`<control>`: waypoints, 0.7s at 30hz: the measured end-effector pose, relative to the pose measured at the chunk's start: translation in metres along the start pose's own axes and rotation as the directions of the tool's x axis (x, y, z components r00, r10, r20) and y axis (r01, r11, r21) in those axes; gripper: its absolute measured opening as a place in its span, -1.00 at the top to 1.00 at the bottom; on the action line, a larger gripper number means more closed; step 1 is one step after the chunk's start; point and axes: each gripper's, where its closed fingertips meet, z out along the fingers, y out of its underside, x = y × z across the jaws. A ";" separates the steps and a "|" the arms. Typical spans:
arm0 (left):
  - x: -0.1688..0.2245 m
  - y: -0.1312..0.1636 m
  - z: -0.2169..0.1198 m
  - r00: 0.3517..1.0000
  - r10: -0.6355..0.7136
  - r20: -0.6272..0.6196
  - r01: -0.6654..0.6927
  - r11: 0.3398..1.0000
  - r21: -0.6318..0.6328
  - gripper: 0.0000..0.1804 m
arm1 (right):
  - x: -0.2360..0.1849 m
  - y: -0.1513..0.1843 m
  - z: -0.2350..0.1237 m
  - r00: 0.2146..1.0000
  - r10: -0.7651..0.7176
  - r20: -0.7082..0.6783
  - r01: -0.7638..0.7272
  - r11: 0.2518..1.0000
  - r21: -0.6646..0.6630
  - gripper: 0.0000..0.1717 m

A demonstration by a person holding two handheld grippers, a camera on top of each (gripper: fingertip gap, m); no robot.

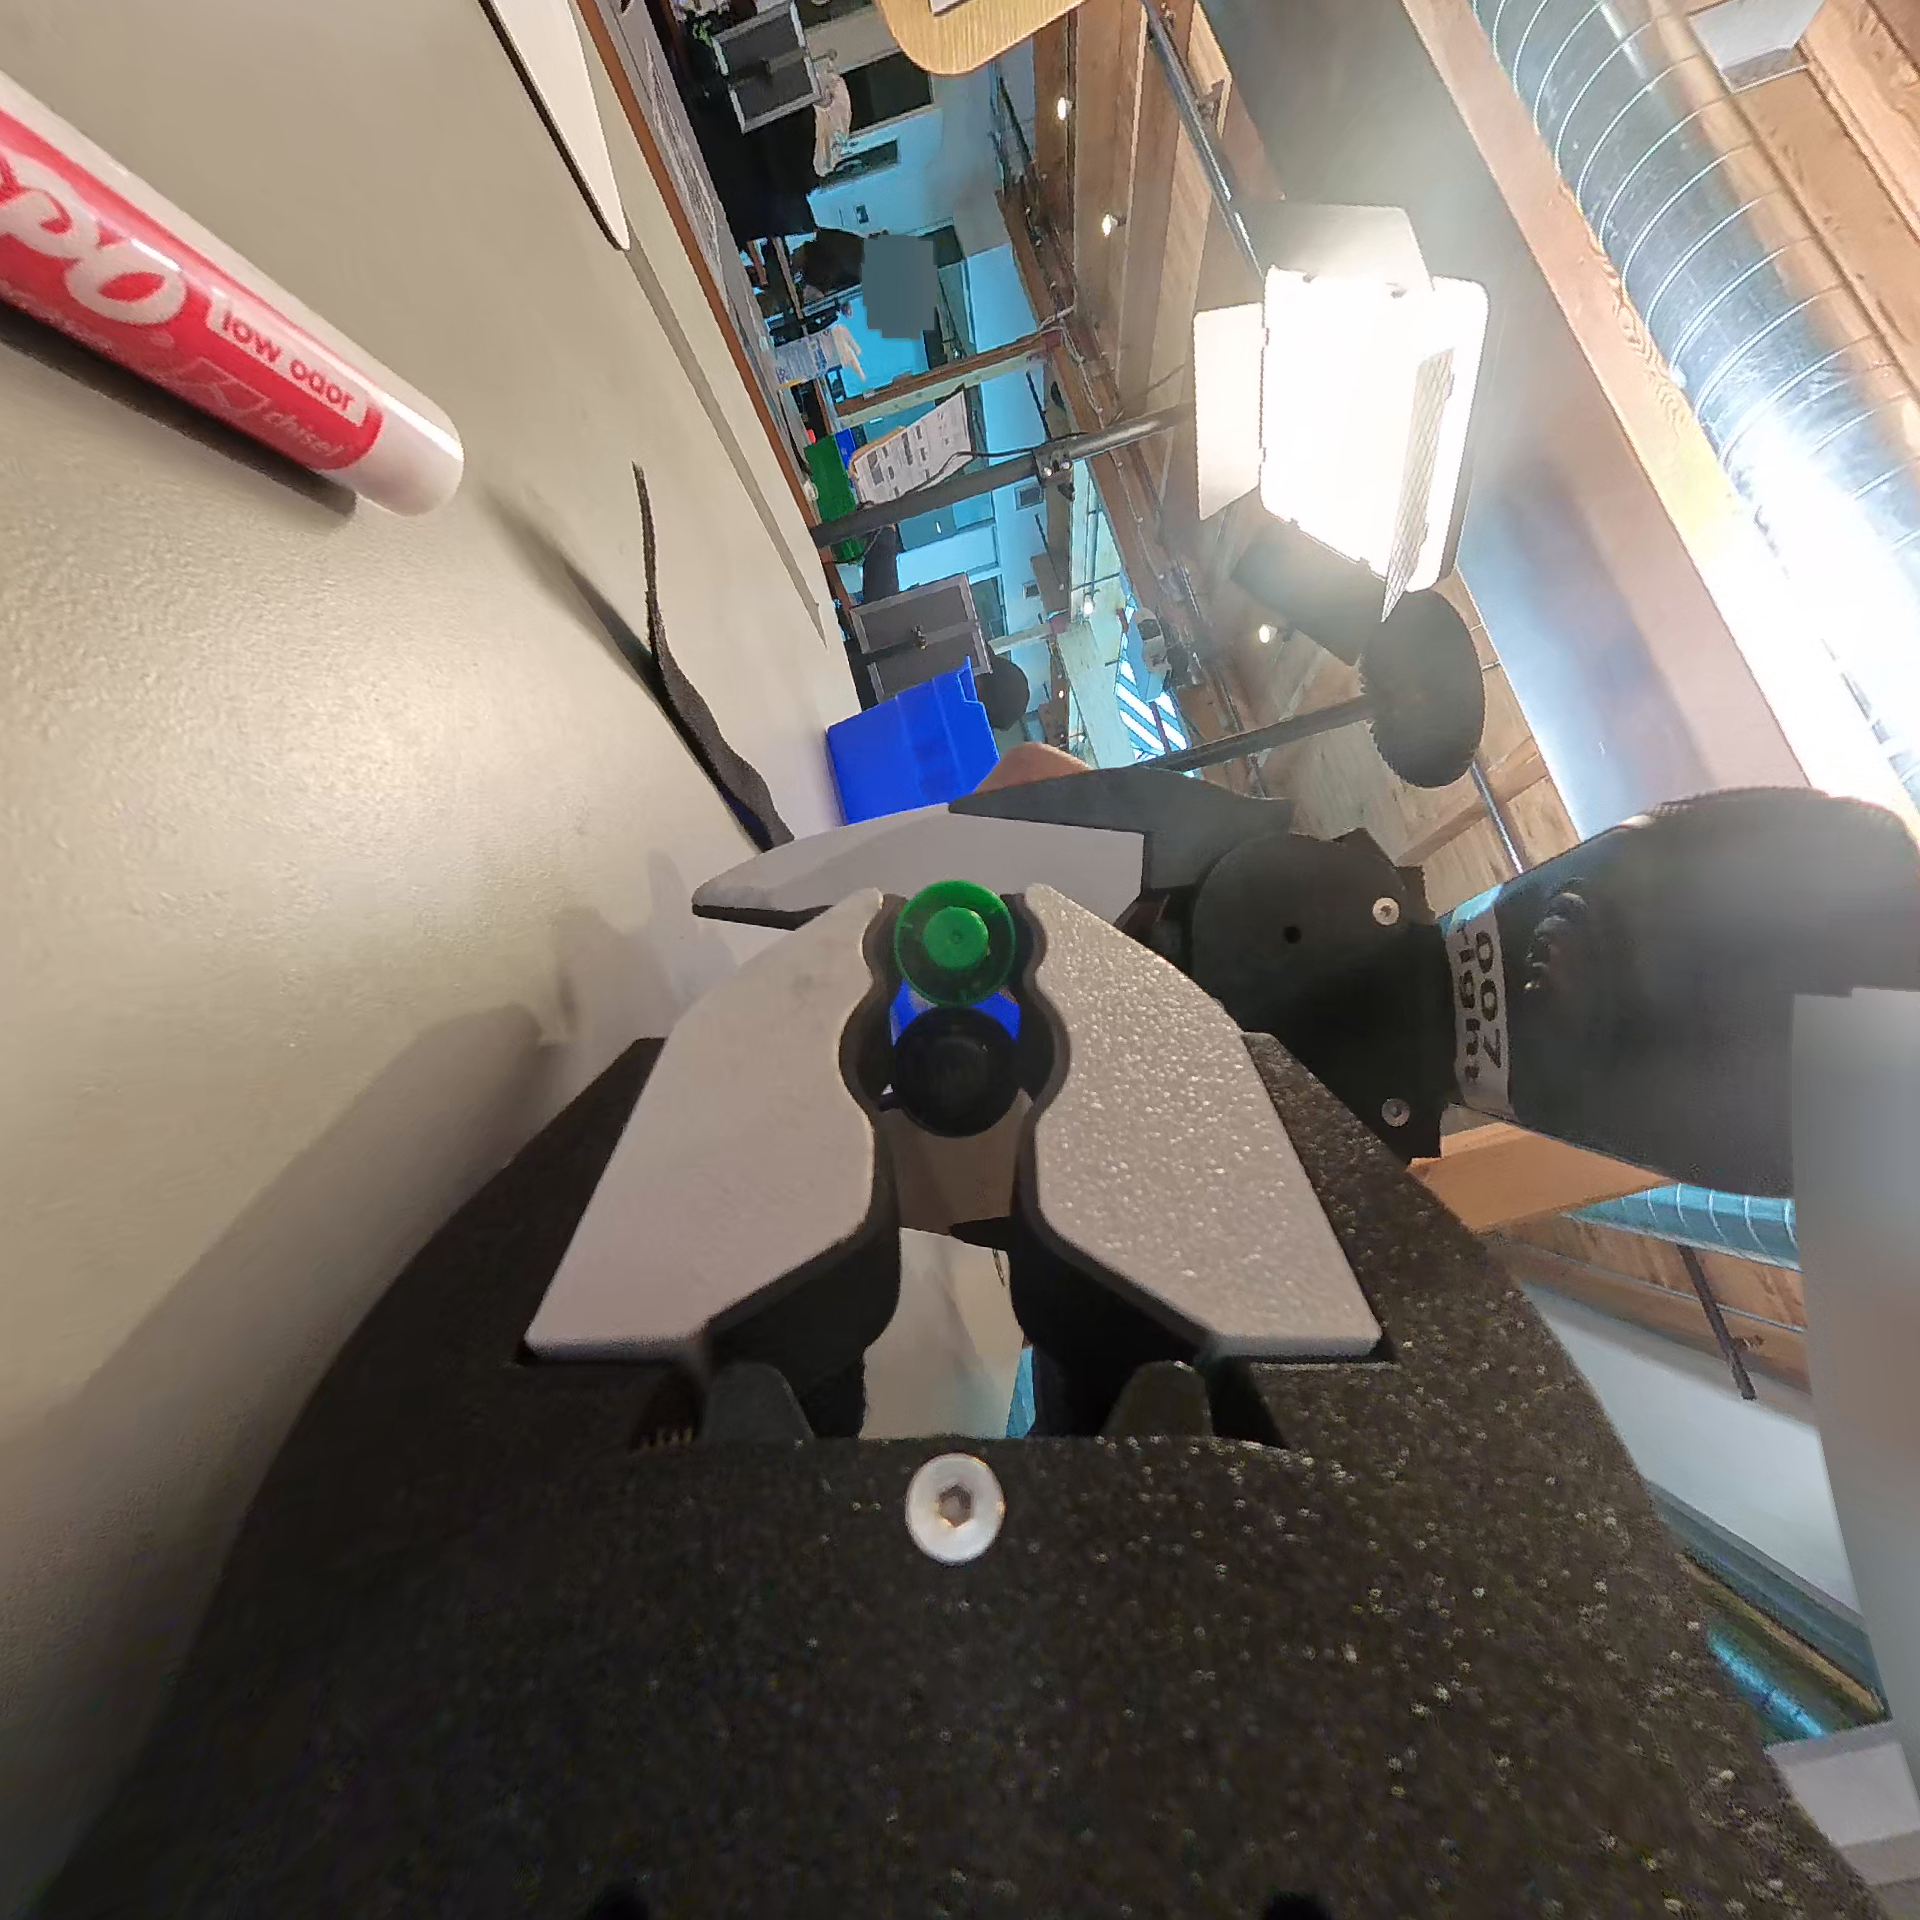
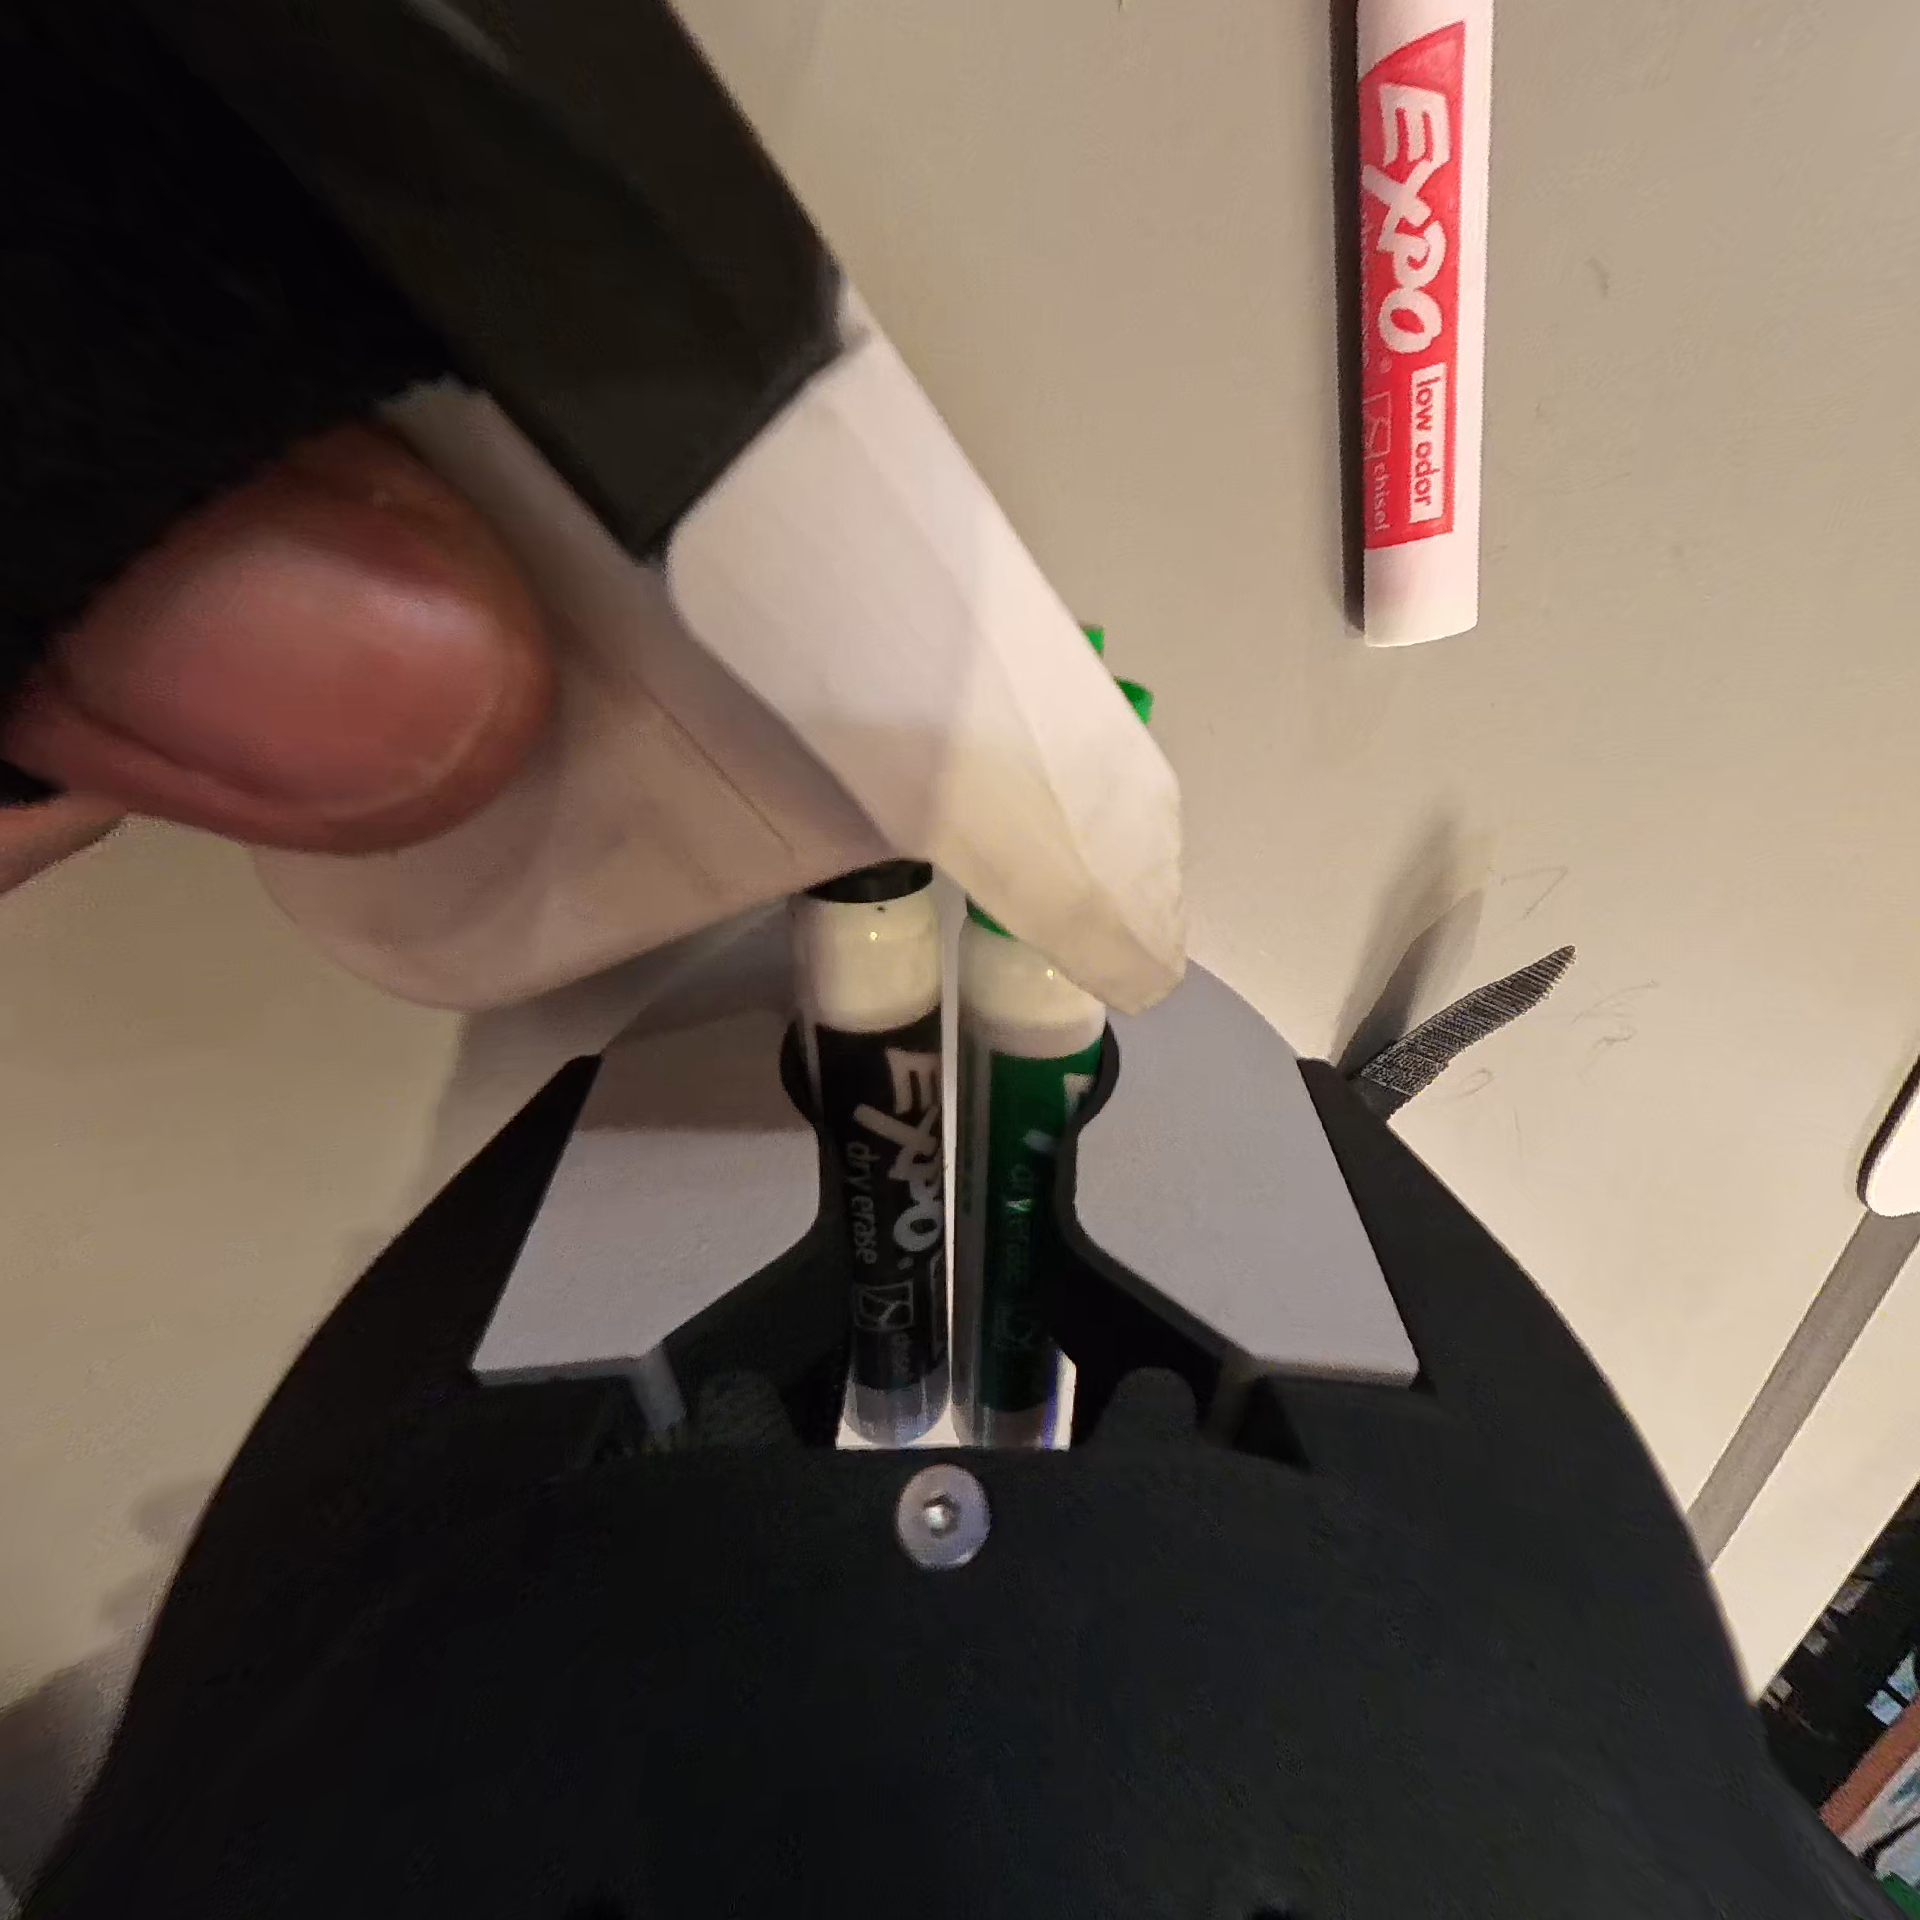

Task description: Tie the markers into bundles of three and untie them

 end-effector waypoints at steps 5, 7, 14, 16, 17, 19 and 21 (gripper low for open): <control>0.002 0.005 0.004 1.000 0.016 -0.026 -0.020 0.992 -0.124 0.78 | 0.002 0.005 0.001 0.999 -0.040 0.002 0.040 0.999 0.001 0.51; 0.004 0.006 0.003 0.998 0.005 -0.061 -0.016 0.982 -0.187 0.77 | 0.002 0.005 0.000 0.999 -0.051 0.006 0.050 0.999 0.017 0.51; 0.027 -0.042 -0.028 0.941 0.305 -0.149 -0.326 0.933 -0.153 0.65 | 0.004 0.013 -0.005 0.999 -0.009 0.036 0.008 1.000 0.026 0.52; 0.031 -0.069 -0.043 0.822 0.558 -0.117 -0.570 0.804 -0.168 0.64 | 0.003 0.017 -0.005 0.997 0.020 0.075 -0.023 0.999 0.039 0.52; 0.030 -0.086 -0.048 0.720 0.690 -0.071 -0.690 0.702 -0.173 0.57 | 0.002 0.019 -0.005 0.994 0.038 0.099 -0.043 0.998 0.049 0.52; 0.037 -0.117 -0.056 0.530 0.848 -0.014 -0.837 0.521 -0.168 0.42 | 0.003 0.022 -0.004 0.990 0.072 0.118 -0.078 0.996 0.049 0.52; 0.056 -0.134 -0.054 0.407 0.912 -0.053 -0.906 0.395 -0.153 0.26 | 0.002 0.024 0.000 0.987 0.079 0.142 -0.086 0.995 0.043 0.52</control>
